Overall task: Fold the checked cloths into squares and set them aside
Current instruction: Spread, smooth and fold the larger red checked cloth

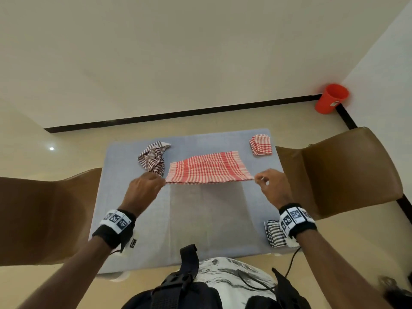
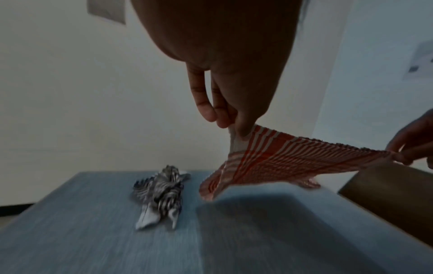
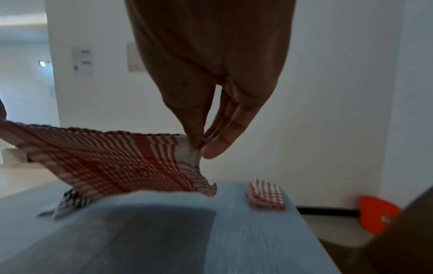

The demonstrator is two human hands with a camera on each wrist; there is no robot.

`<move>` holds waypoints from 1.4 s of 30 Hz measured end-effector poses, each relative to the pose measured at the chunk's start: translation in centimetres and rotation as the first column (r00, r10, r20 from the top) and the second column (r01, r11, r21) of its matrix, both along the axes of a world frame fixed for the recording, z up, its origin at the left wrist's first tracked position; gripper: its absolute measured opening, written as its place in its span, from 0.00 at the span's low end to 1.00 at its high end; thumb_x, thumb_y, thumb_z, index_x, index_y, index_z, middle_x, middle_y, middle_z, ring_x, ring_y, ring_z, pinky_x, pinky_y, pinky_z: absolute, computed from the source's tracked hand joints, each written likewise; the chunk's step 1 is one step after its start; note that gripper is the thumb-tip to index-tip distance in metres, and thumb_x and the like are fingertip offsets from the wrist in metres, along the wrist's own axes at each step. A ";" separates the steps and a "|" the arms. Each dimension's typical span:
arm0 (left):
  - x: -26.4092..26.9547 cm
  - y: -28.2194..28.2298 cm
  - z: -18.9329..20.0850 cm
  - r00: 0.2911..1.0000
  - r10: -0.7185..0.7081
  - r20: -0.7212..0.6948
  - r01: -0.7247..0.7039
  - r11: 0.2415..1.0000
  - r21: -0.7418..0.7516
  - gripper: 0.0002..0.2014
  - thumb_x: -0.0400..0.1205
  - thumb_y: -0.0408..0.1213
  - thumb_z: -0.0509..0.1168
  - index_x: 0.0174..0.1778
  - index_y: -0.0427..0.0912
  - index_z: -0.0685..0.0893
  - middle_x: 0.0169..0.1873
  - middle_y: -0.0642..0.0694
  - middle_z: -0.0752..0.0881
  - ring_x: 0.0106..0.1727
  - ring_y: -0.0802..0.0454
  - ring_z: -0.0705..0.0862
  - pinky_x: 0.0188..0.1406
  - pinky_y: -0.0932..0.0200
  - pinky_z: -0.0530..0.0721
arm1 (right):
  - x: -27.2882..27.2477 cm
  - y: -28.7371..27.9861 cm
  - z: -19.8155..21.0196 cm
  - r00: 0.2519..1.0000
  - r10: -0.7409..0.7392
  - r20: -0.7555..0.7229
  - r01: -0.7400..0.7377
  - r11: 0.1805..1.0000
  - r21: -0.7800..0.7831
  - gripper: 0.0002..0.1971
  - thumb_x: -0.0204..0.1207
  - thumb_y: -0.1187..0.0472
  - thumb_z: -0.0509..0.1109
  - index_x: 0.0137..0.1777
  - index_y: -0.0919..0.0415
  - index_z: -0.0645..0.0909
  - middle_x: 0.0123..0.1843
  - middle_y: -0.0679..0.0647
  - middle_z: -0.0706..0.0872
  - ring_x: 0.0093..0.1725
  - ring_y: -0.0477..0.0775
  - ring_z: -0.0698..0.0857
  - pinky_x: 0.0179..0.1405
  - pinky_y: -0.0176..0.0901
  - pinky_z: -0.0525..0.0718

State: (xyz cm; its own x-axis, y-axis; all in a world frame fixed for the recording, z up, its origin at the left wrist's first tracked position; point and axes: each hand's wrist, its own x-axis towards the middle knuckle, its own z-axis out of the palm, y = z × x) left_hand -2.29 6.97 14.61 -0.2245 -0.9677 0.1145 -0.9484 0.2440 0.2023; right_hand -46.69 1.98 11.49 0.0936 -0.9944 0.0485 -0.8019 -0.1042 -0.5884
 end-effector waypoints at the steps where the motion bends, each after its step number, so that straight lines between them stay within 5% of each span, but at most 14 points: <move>1: -0.4 0.6 -1.0 1.000 -0.006 0.030 0.005 0.999 0.034 0.01 0.79 0.37 0.77 0.43 0.46 0.92 0.40 0.45 0.91 0.40 0.42 0.89 0.26 0.50 0.86 | 0.0 0.7 -1.3 1.000 0.004 -0.027 -0.002 0.999 0.048 0.02 0.76 0.65 0.80 0.47 0.59 0.93 0.44 0.54 0.91 0.39 0.51 0.87 0.42 0.49 0.90; 6: -2.5 3.8 -7.9 0.975 -0.080 0.209 0.025 0.967 0.255 0.08 0.70 0.34 0.82 0.36 0.47 0.89 0.32 0.48 0.87 0.39 0.44 0.86 0.22 0.53 0.79 | 0.5 3.8 -8.2 0.987 0.010 -0.161 0.032 0.965 0.260 0.05 0.71 0.68 0.77 0.38 0.58 0.91 0.41 0.58 0.89 0.40 0.62 0.89 0.40 0.58 0.89; 7: -3.0 4.6 -11.7 0.973 -0.099 0.207 0.028 0.947 0.320 0.10 0.68 0.33 0.83 0.34 0.47 0.88 0.31 0.48 0.86 0.39 0.44 0.86 0.21 0.53 0.78 | 0.6 4.8 -11.6 0.980 0.021 -0.196 0.046 0.942 0.333 0.05 0.71 0.69 0.76 0.38 0.59 0.91 0.42 0.59 0.89 0.42 0.64 0.89 0.42 0.57 0.89; 13: -4.9 8.9 -17.1 0.957 -0.076 0.280 -0.082 0.854 0.513 0.14 0.61 0.28 0.85 0.29 0.44 0.85 0.27 0.47 0.83 0.36 0.43 0.86 0.19 0.55 0.78 | 1.1 8.8 -15.4 0.954 0.110 -0.279 0.042 0.872 0.487 0.07 0.73 0.72 0.74 0.45 0.62 0.91 0.48 0.59 0.87 0.46 0.62 0.88 0.40 0.41 0.76; 20: -4.1 12.0 -19.4 0.947 -0.131 0.293 -0.086 0.774 0.627 0.16 0.59 0.36 0.89 0.27 0.45 0.85 0.26 0.47 0.83 0.35 0.44 0.85 0.21 0.55 0.79 | 0.5 10.8 -16.3 0.907 0.220 -0.358 0.032 0.813 0.581 0.11 0.76 0.70 0.74 0.35 0.56 0.88 0.40 0.51 0.79 0.40 0.57 0.90 0.34 0.41 0.77; 25: -5.1 12.8 -18.6 0.895 -0.271 0.353 0.013 0.809 0.588 0.09 0.73 0.49 0.82 0.43 0.52 0.91 0.33 0.43 0.85 0.41 0.41 0.85 0.30 0.50 0.81 | 1.9 10.6 -15.7 0.904 0.282 -0.322 0.008 0.741 0.672 0.09 0.81 0.55 0.74 0.43 0.59 0.83 0.49 0.55 0.86 0.50 0.56 0.89 0.48 0.47 0.87; 28: -6.0 11.2 -17.9 0.925 -0.175 0.338 -0.033 0.848 0.528 0.10 0.76 0.48 0.80 0.38 0.48 0.88 0.31 0.44 0.85 0.38 0.44 0.84 0.31 0.48 0.84 | 3.2 9.2 -14.8 0.878 0.316 -0.359 -0.060 0.817 0.574 0.16 0.83 0.47 0.70 0.39 0.57 0.81 0.49 0.57 0.85 0.48 0.54 0.86 0.45 0.46 0.85; 30: -7.1 9.6 -17.8 0.951 -0.125 0.282 -0.024 0.881 0.473 0.10 0.79 0.49 0.77 0.41 0.47 0.87 0.38 0.44 0.88 0.45 0.44 0.85 0.37 0.47 0.88 | 4.9 8.4 -14.4 0.920 0.248 -0.303 -0.096 0.893 0.440 0.14 0.85 0.51 0.68 0.46 0.60 0.86 0.53 0.56 0.84 0.50 0.51 0.83 0.47 0.43 0.85; 33: -9.7 7.1 -19.0 0.995 -0.042 0.089 0.005 0.925 0.379 0.19 0.87 0.54 0.65 0.65 0.43 0.83 0.64 0.40 0.84 0.67 0.42 0.81 0.62 0.43 0.88 | 8.9 7.4 -14.4 0.959 0.223 -0.173 -0.166 0.941 0.297 0.16 0.86 0.52 0.63 0.67 0.61 0.81 0.68 0.58 0.81 0.67 0.55 0.80 0.68 0.52 0.85; 36: -12.3 4.9 -20.6 0.998 0.036 -0.043 -0.019 0.938 0.346 0.34 0.89 0.54 0.57 0.84 0.33 0.68 0.86 0.31 0.64 0.89 0.35 0.61 0.86 0.32 0.65 | 13.5 7.6 -15.8 0.940 0.297 -0.168 -0.245 0.931 0.272 0.33 0.88 0.42 0.49 0.85 0.64 0.62 0.89 0.64 0.60 0.89 0.62 0.60 0.89 0.61 0.61; 39: -13.3 4.5 -22.9 0.999 -0.008 -0.038 0.020 0.950 0.312 0.36 0.88 0.50 0.56 0.87 0.30 0.62 0.89 0.31 0.55 0.91 0.34 0.54 0.84 0.29 0.64 | 16.0 9.1 -19.1 0.896 0.398 -0.199 -0.326 0.892 0.313 0.41 0.88 0.35 0.36 0.91 0.64 0.41 0.92 0.61 0.37 0.91 0.58 0.38 0.91 0.58 0.43; 42: -12.7 6.5 -25.0 0.999 0.029 0.021 -0.034 0.944 0.327 0.39 0.89 0.56 0.55 0.90 0.34 0.57 0.90 0.35 0.52 0.92 0.37 0.51 0.86 0.30 0.61 | 15.0 10.9 -22.2 0.882 0.413 -0.225 -0.336 0.888 0.312 0.41 0.89 0.34 0.40 0.91 0.63 0.42 0.92 0.60 0.38 0.92 0.57 0.39 0.91 0.61 0.49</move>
